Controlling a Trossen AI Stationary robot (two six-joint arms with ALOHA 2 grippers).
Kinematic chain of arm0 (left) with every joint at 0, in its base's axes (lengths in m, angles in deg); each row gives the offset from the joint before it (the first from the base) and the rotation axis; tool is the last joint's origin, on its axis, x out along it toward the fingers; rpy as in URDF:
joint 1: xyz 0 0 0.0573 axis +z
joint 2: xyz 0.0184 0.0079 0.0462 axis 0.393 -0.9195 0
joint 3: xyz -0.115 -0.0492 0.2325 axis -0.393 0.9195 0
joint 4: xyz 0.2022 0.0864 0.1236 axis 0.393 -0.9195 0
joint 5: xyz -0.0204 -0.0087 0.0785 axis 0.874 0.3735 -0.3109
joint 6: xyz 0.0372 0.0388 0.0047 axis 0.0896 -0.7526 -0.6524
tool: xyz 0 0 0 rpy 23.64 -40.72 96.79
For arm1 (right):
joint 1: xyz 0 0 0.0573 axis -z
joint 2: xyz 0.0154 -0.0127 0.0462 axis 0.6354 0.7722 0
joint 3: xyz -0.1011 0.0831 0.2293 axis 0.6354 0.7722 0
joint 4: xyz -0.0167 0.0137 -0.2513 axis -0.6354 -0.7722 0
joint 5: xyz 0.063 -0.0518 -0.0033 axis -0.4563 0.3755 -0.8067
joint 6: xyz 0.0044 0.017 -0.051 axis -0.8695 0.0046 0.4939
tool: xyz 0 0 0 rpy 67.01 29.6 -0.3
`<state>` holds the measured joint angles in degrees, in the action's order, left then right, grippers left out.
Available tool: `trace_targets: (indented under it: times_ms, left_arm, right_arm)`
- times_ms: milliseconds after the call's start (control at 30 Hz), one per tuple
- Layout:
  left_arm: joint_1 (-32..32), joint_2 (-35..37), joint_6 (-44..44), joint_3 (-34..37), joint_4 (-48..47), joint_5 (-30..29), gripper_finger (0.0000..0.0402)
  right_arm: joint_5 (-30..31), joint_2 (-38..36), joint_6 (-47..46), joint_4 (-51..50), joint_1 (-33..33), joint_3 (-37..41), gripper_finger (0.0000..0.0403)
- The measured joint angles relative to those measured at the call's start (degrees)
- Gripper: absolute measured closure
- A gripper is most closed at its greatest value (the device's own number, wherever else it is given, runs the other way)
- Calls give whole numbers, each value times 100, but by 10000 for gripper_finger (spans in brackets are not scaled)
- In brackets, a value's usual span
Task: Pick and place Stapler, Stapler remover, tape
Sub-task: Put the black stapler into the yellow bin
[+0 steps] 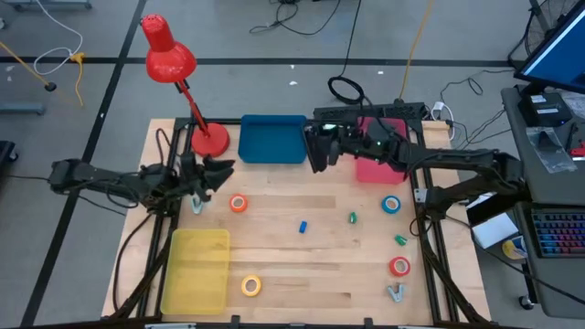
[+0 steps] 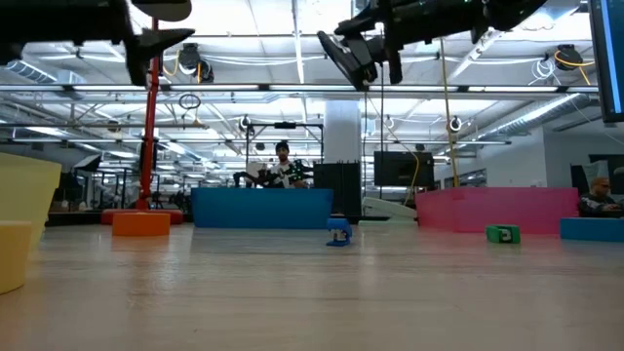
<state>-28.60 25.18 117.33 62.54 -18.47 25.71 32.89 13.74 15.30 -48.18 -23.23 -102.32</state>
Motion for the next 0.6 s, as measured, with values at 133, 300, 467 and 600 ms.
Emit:
trace_targets:
  times_ms: [133, 300, 467, 600]
  left_arm:
    - [-106, -722, -156, -606, -58, 10, 190]
    - [-221, -1516, -361, -1342, -261, 170, 190]
    - [-328, -2209, -347, -2160, -925, 197, 190]
    - [-377, -2722, -168, -2954, -1874, 394, 190]
  right_arm:
    - [-476, 6, 555, -124, -158, 0, 279]
    - [-979, 4, 1189, -527, -357, 0, 279]
    - [-1556, 2, 1581, -993, -475, 0, 279]
    - [-1939, 2, 1855, -1754, -549, 0, 279]
